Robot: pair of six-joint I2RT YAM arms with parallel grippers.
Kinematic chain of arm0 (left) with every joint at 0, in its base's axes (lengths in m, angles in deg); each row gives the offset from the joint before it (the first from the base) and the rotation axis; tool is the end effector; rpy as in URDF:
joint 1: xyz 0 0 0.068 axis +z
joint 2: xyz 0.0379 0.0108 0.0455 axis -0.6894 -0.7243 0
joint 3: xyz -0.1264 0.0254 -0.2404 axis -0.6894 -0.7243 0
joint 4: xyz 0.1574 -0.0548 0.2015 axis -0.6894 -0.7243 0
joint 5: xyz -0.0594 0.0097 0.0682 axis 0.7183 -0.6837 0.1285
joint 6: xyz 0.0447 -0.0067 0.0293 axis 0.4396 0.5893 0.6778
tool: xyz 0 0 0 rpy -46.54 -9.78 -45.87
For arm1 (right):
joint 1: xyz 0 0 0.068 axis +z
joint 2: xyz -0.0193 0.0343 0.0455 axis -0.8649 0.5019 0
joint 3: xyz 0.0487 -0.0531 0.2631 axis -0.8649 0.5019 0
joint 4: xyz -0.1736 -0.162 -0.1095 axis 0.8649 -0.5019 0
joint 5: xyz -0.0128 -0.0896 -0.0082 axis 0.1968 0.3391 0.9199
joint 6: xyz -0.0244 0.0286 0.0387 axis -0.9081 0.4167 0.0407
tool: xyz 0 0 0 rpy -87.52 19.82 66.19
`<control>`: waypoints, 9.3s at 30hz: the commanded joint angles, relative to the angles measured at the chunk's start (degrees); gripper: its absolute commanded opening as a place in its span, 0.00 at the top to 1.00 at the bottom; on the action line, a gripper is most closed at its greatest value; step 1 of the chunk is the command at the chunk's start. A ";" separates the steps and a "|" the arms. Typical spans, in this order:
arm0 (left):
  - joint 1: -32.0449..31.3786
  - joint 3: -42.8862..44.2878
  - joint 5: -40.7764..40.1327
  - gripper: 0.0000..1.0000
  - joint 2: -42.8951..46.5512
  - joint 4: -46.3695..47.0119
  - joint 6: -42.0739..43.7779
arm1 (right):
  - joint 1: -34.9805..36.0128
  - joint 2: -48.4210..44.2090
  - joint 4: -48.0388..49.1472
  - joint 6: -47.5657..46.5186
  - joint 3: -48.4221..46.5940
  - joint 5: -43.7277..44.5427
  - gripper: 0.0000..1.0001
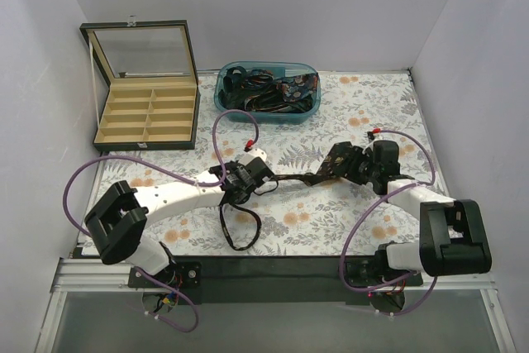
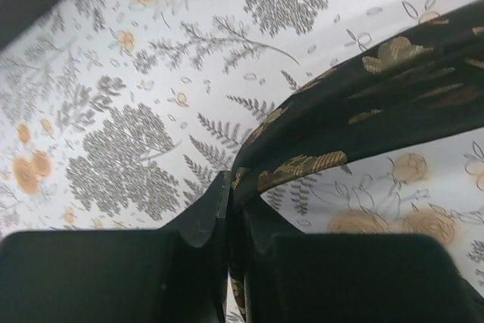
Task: Roll the ties
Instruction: Flatten the tie
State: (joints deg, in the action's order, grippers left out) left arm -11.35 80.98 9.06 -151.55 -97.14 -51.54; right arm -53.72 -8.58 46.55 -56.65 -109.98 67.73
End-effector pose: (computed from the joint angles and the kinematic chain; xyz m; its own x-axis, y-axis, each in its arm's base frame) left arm 0.1767 -0.2136 0.2046 -0.7432 -0.0652 -0.6659 -0.1381 0.9888 0.0573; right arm 0.2470 0.0368 0.1566 -0.6913 0.4112 -0.5942 0.0287 0.8373 0.5461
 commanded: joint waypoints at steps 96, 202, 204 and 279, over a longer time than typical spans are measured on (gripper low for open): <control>11.95 -11.83 12.87 1.00 8.96 -0.11 -28.68 | -11.41 14.91 -2.99 -5.44 -16.85 -1.17 0.44; 23.82 -24.41 28.07 0.47 33.22 8.51 -29.38 | -15.21 16.16 3.79 -6.04 -13.34 -3.11 0.43; 23.82 -21.68 27.80 0.37 33.13 9.29 -23.51 | -14.59 13.17 2.30 -7.10 -13.25 -2.15 0.39; 5.89 -2.67 14.19 0.37 7.44 14.40 -17.48 | 2.08 3.50 -7.38 -8.15 -18.35 2.87 0.20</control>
State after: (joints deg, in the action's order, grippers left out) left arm -6.00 82.12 26.96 -149.71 -78.70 -59.84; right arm -56.52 -3.27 39.12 -63.32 -128.56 70.94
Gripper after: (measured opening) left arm 0.641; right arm 0.804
